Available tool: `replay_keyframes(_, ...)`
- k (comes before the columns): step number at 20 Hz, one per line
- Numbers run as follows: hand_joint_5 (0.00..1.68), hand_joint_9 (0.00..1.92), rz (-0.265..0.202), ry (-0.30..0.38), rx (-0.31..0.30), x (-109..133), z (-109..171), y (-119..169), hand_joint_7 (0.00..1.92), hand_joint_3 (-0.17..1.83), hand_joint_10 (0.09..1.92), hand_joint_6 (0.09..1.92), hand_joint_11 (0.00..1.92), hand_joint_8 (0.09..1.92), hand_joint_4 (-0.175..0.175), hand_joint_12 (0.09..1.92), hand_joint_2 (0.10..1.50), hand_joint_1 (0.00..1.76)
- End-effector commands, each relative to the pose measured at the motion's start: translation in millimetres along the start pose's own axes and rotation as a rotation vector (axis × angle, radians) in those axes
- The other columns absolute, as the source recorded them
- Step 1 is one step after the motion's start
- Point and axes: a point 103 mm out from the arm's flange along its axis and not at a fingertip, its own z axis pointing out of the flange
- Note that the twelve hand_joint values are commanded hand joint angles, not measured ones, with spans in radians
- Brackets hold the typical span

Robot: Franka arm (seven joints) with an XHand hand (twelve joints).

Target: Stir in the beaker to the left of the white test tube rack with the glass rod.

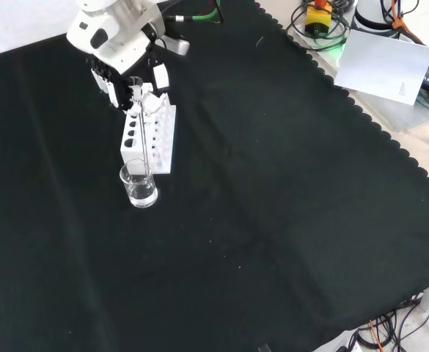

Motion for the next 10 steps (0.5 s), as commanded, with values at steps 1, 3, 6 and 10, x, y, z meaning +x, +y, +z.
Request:
replay_keyframes(1,1.33,1.84,-0.057,-0.015,-0.022,32.8,-10.2,17.6,1.59,0.98,0.67,0.74,1.39,0.93,-0.175,0.72,0.46,1.22)
replay_keyframes(3,1.33,1.84,-0.062,-0.015,-0.027,32.6,-11.3,22.5,1.59,0.98,0.67,0.74,1.39,0.93,-0.175,0.72,0.46,1.22)
replay_keyframes(6,1.33,1.84,-0.065,-0.01,-0.043,27.9,-11.6,20.0,1.59,0.98,0.67,0.74,1.39,0.93,-0.175,0.72,0.46,1.22)
replay_keyframes(10,1.33,1.84,-0.051,0.006,-0.013,19.2,-13.2,28.2,1.59,0.98,0.67,0.73,1.39,0.93,-0.175,0.72,0.47,1.22)
